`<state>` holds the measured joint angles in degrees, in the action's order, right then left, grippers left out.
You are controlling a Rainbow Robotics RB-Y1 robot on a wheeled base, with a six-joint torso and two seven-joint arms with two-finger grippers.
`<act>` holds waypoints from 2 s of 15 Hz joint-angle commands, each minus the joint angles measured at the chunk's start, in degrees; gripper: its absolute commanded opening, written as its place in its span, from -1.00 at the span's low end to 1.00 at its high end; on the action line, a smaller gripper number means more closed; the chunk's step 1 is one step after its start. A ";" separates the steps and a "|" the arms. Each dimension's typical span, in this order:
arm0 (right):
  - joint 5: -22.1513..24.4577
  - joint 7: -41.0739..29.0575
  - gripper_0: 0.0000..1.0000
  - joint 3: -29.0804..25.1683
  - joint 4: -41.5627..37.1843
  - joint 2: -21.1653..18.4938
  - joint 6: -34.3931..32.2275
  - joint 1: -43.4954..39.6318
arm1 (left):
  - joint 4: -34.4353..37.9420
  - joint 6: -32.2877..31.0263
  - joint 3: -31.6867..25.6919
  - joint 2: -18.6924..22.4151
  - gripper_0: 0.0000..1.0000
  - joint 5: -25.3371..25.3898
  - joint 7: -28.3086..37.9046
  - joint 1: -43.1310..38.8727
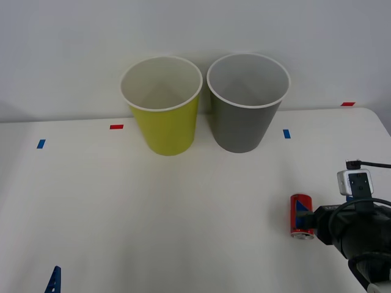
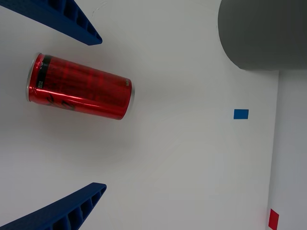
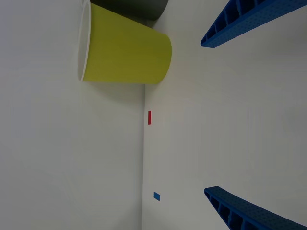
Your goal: Put cans in the gray bin and PET bottles in the light green bin.
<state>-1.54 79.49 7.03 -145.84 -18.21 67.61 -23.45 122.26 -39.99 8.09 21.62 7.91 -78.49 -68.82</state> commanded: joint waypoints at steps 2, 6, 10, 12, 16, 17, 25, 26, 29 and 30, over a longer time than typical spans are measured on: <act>-6.89 1.28 1.00 -4.04 0.03 0.28 10.17 6.40 | 0.00 0.00 0.00 0.00 1.00 0.00 0.00 0.00; -12.87 0.85 1.00 -6.24 3.54 -1.83 15.62 11.06 | 0.00 0.00 0.00 0.00 1.00 0.00 0.00 0.00; -14.54 -0.47 1.00 -6.24 7.76 -3.41 15.71 12.64 | 0.00 0.00 0.00 0.00 1.00 0.00 0.00 0.00; -16.21 -3.46 1.00 -6.24 7.85 -5.08 16.68 12.82 | 0.00 0.00 0.00 0.00 1.00 0.00 0.00 0.00; -17.70 -7.33 1.00 -6.24 8.64 -5.26 21.07 15.45 | 0.00 0.00 0.00 0.00 1.00 0.00 0.00 0.00; -17.97 -7.42 1.00 -6.24 9.69 -5.26 21.07 15.98 | 0.00 0.00 0.00 0.00 1.00 0.00 0.00 0.00; -21.31 -11.20 1.00 -6.24 17.34 -7.02 21.25 20.55 | 0.00 0.00 0.00 0.00 1.00 0.00 0.00 0.00; -22.36 -12.60 1.00 -6.24 18.83 -7.11 21.33 21.78 | 0.00 0.00 0.00 0.00 1.00 0.00 0.00 0.00; -23.68 -13.66 1.00 -6.24 19.62 -7.63 24.23 23.98 | 0.00 0.00 0.00 0.00 1.00 0.00 0.00 0.00; -23.86 -13.92 1.00 -6.24 19.80 -7.63 25.29 24.68 | 0.00 0.00 0.00 0.00 1.00 0.00 0.00 0.00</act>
<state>-25.20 65.91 0.79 -126.20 -25.80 91.82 0.51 122.26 -39.99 8.09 21.62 7.91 -78.49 -68.82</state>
